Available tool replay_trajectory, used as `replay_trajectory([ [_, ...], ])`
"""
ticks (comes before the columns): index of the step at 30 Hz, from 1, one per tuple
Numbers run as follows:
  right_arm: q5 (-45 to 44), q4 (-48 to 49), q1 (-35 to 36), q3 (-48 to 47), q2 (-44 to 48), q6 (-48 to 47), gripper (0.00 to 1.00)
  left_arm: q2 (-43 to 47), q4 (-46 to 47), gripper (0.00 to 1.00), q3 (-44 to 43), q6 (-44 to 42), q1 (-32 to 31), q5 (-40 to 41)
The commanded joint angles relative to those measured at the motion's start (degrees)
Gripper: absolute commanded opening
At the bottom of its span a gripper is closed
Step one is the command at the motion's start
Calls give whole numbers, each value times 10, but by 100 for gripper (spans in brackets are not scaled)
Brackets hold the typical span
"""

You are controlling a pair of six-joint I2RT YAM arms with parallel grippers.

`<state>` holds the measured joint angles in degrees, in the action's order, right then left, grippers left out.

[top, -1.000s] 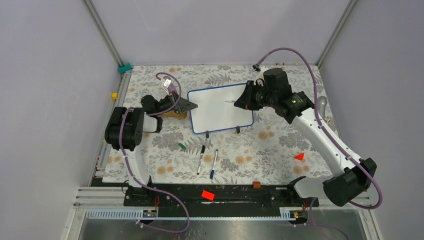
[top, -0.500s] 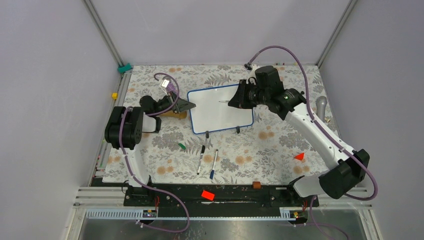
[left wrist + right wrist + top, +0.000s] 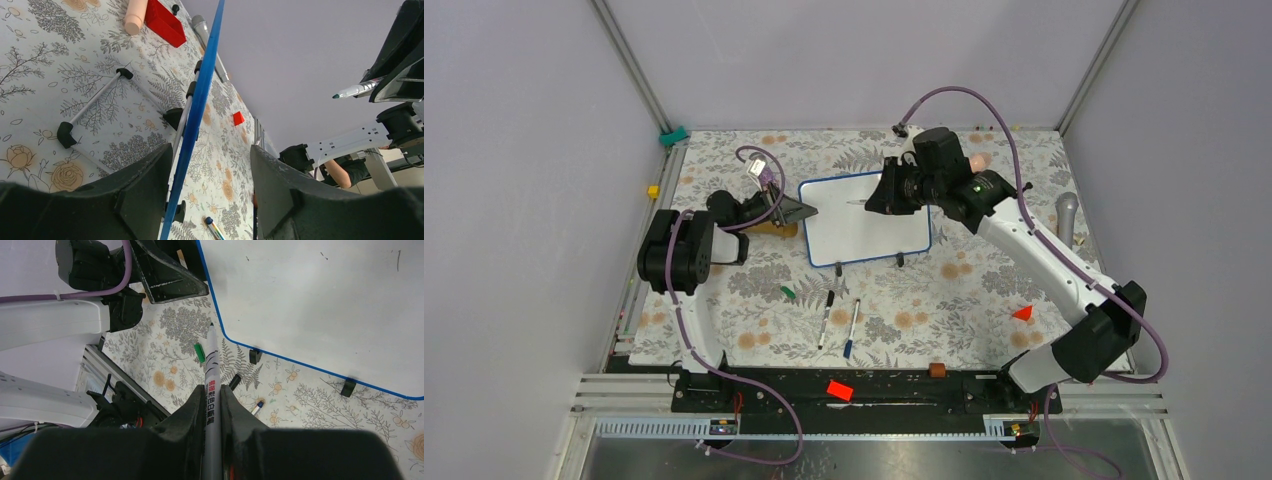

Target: Write a sentence on the whiteboard

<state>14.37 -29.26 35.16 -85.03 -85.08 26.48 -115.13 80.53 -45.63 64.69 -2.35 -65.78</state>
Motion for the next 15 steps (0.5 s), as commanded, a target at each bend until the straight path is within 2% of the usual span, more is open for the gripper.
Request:
replay_trajectory([
  [1, -10, 17, 5, -21, -2, -10, 0, 7, 34, 61, -10, -15, -1, -13],
  [11, -10, 17, 5, -14, 0, -12, 0, 40, 35, 59, 25, -151, -3, -30],
  [15, -8, 17, 6, -14, -1, -12, 0, 54, 36, 58, 33, -181, -9, -37],
])
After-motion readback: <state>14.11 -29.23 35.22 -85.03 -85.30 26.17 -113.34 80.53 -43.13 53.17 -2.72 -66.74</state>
